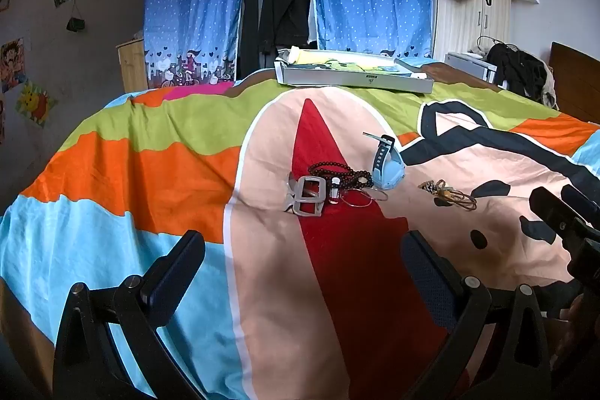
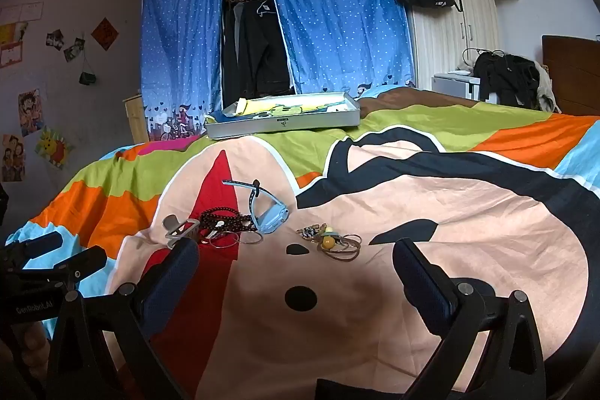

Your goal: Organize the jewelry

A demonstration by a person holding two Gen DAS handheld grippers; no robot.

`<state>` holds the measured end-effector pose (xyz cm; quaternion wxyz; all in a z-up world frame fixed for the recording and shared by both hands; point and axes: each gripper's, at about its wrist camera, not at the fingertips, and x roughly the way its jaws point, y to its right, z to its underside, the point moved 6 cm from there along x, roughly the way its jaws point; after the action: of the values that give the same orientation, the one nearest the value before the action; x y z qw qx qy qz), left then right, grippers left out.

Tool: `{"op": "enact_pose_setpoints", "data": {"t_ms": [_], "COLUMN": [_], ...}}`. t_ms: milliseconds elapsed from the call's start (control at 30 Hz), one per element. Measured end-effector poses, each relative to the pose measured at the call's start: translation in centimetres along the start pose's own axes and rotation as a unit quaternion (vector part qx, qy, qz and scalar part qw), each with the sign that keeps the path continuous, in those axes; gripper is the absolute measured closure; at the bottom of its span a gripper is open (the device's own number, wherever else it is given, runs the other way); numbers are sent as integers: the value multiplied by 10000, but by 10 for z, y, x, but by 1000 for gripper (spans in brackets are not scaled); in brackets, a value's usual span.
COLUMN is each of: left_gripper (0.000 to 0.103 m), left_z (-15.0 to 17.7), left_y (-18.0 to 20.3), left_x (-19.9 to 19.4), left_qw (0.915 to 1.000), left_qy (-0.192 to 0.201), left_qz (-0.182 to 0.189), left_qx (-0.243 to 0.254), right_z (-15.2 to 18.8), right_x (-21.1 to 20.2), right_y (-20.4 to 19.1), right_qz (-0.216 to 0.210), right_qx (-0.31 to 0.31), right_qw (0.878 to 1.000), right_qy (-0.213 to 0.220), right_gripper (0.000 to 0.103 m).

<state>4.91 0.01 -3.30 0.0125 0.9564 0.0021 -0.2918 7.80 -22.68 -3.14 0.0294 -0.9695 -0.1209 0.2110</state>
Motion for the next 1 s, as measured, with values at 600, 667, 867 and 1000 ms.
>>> {"op": "enact_pose_setpoints", "data": {"t_ms": [600, 667, 867, 1000], "left_gripper": [1, 1, 1, 1], "left_z": [0, 0, 0, 0], "left_y": [0, 0, 0, 0], "left_x": [1, 1, 1, 1], "left_qw": [10000, 10000, 10000, 10000], "left_qy": [-22, -25, -29, -26], "left_qz": [-17, -12, 1, 1], "left_qx": [-1, -5, -6, -16], "right_z": [0, 1, 1, 1], "right_x": [0, 1, 1, 1], "right_y": [0, 0, 0, 0], "right_qz": [3, 0, 3, 3], "right_qx": [-1, -1, -1, -4], "right_qw": [10000, 10000, 10000, 10000], "right_qy": [-10, -8, -12, -12], "right_gripper": [0, 0, 0, 0]}}
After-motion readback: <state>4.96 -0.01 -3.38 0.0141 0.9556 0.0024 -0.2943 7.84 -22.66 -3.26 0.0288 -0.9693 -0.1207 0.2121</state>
